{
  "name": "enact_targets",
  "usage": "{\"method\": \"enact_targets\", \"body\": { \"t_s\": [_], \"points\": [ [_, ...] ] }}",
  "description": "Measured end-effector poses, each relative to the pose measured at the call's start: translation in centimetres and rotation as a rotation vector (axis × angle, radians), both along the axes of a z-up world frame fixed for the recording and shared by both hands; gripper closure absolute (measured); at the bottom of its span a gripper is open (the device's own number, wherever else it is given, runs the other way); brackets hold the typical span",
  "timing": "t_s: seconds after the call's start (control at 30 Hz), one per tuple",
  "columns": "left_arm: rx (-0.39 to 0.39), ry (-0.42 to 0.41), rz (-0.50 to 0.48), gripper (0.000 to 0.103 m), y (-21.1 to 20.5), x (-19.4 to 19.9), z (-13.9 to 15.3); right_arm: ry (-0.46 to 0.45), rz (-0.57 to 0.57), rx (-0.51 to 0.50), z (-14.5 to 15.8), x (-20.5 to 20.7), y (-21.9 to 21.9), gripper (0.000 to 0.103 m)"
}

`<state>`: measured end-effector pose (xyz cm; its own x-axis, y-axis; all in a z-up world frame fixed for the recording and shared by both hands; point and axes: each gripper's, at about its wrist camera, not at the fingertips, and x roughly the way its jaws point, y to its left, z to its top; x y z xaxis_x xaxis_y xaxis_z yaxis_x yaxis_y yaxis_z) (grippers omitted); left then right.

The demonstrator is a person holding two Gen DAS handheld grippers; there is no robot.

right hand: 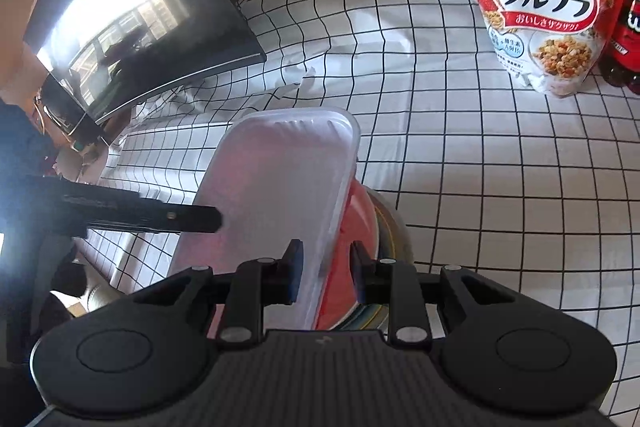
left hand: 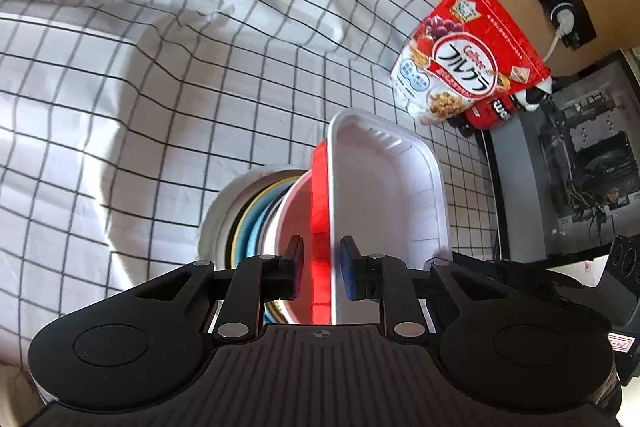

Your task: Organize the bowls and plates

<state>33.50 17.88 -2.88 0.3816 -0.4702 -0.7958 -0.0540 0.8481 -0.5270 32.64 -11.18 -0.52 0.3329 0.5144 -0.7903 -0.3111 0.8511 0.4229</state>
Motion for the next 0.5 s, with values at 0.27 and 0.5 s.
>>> {"method": "enact_targets", "body": {
  "t_s": [0.27,0.5],
  "points": [
    [0.058,-0.150,0.124,0.083,0.7,-3.3,2.2,-0.089,0.026,0.017,0.6,-1.1,-1.1,0.077],
    [0.043,-0.361,0.173,0.089,0.3,-8.9,3.3,-0.260,-0.068,-0.050,1.5,-3.8,-2.2,0.077]
  ]
}}
